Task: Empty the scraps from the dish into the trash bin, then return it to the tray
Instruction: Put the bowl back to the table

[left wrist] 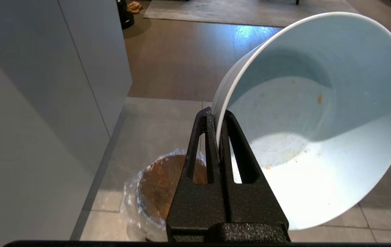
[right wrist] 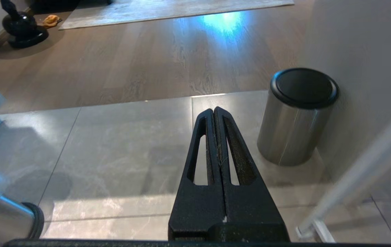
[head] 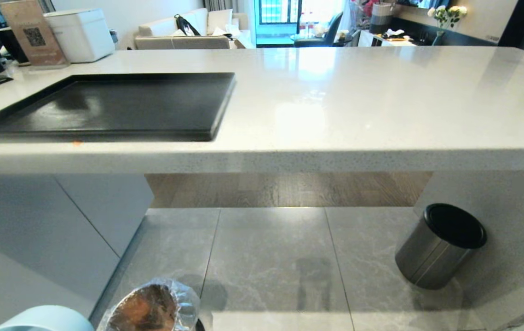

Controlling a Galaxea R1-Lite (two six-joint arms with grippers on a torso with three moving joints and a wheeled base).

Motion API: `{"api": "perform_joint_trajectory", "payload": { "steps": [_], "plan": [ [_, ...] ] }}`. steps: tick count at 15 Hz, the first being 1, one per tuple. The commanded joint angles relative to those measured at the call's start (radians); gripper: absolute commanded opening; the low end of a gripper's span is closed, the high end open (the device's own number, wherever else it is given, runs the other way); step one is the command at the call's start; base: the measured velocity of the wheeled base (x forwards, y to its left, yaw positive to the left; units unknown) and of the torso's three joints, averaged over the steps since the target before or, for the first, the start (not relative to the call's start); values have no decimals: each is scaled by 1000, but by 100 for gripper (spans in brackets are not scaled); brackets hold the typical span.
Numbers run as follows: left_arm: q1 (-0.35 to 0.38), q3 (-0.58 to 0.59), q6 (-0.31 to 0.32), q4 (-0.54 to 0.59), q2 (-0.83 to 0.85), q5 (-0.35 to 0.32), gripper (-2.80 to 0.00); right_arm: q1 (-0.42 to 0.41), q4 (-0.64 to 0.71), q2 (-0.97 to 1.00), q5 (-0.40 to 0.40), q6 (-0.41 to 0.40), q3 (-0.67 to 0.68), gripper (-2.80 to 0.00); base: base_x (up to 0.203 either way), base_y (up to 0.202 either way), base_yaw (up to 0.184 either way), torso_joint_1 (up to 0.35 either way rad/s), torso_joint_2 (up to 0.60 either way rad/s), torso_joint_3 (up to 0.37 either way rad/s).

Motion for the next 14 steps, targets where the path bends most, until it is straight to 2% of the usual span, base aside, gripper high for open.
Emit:
{"api": "perform_joint_trajectory", "payload": {
  "steps": [1, 2, 14],
  "plan": [
    [0, 0, -1, 0, 0, 1, -280, 0, -1, 0, 0, 0, 0, -280, 190, 0, 4, 0, 2, -2],
    [0, 0, -2, 0, 0, 1, -280, 0, -1, 0, 0, 0, 1, -280, 137, 0, 5, 7, 2, 0],
    [0, 0, -2, 0, 0, 1, -280, 0, 0, 0, 0, 0, 0, -280, 0, 0, 0, 0, 0, 0]
  ]
}}
